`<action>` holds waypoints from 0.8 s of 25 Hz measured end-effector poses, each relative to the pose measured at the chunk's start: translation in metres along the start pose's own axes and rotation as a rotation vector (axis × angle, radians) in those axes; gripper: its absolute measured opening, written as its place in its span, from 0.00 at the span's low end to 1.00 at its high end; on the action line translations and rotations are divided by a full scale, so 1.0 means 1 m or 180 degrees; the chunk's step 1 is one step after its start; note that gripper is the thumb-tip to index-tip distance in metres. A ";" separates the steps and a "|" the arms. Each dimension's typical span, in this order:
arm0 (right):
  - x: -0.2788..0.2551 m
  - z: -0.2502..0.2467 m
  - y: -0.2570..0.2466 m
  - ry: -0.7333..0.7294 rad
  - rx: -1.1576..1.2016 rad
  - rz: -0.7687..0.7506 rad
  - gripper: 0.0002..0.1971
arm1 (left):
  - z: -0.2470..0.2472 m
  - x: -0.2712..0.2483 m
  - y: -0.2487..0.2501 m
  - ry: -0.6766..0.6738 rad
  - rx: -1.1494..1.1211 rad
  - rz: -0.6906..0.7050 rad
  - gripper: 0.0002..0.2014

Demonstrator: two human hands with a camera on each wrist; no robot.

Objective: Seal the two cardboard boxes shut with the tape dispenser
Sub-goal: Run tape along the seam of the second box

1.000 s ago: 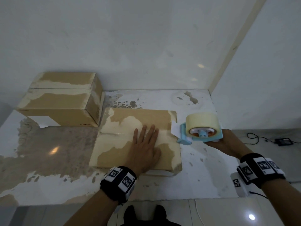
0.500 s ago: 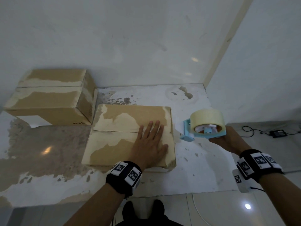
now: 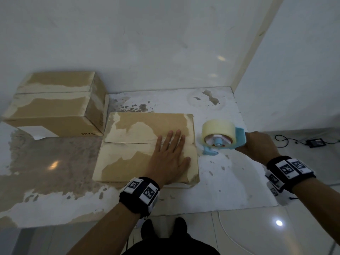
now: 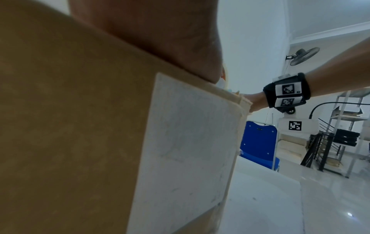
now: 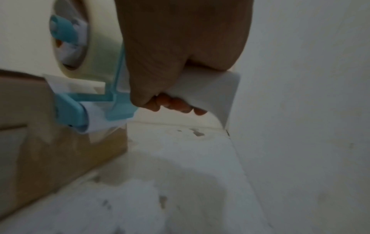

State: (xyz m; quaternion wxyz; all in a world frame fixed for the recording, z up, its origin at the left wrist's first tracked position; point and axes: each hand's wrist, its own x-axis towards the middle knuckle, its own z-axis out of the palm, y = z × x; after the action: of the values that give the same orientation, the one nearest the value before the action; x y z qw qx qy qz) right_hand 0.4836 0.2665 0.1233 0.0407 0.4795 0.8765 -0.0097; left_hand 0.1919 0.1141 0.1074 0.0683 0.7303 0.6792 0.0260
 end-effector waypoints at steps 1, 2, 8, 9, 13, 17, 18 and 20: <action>-0.011 0.000 0.008 -0.0200 -0.0279 0.0067 0.18 | 0.000 -0.002 0.001 0.0019 0.0008 -0.0001 0.36; -0.021 0.002 0.016 -0.0364 -0.0458 0.0178 0.18 | -0.001 -0.001 0.000 0.0046 0.0002 -0.0008 0.36; -0.070 0.027 -0.010 -0.0234 0.2337 0.1992 0.15 | -0.001 -0.005 0.006 0.0087 -0.0056 0.0041 0.34; -0.069 0.025 -0.020 -0.0130 0.2683 0.2001 0.17 | -0.002 -0.008 0.010 0.0088 -0.0029 0.0137 0.32; -0.056 -0.001 -0.058 0.0171 0.3547 0.1711 0.21 | -0.039 0.006 0.012 -0.0408 0.0398 0.0824 0.29; -0.047 -0.012 -0.080 0.0317 0.3853 0.1637 0.24 | -0.076 0.053 0.009 -0.1318 0.1116 0.1461 0.26; -0.045 -0.015 -0.084 0.0344 0.3938 0.1647 0.24 | -0.076 0.062 0.011 -0.1385 0.1213 0.1623 0.24; -0.042 -0.016 -0.091 0.0368 0.4002 0.1691 0.24 | -0.072 0.072 0.015 -0.1430 0.1290 0.1862 0.23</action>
State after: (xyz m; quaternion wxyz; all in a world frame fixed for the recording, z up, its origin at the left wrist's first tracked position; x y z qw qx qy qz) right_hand 0.4289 0.1830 0.1408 -0.2913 0.6106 0.5577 -0.4809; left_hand 0.2028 0.1895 0.1764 0.0594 0.8786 0.4028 -0.2497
